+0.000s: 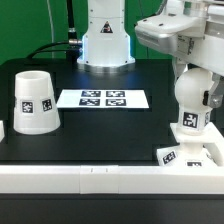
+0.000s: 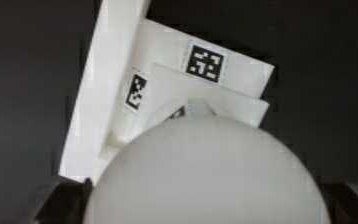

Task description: Assemble lamp

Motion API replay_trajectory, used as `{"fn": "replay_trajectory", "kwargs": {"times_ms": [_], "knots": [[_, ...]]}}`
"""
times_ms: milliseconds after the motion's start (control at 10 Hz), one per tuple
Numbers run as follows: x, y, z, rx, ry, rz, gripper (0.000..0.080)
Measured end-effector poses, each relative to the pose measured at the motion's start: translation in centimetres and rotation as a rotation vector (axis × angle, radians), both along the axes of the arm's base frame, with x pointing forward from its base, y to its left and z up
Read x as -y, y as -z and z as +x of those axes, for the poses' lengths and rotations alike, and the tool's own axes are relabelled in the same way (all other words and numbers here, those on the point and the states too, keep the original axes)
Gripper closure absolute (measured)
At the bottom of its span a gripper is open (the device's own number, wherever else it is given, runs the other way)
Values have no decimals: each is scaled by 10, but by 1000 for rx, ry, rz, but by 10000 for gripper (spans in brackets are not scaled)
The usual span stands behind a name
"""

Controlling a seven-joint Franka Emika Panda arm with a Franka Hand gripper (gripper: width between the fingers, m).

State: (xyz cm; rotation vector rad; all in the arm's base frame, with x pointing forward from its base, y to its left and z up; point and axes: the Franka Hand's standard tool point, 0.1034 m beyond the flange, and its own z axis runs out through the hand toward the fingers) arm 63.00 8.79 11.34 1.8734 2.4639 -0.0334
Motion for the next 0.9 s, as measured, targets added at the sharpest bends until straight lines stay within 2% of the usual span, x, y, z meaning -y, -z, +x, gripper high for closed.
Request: {"fn": "replay_trajectory", "kwargs": {"times_ms": [500,900], "knots": [[0,0,-2,4,559,34,222],[0,0,-2,8,856,39,222]]}}
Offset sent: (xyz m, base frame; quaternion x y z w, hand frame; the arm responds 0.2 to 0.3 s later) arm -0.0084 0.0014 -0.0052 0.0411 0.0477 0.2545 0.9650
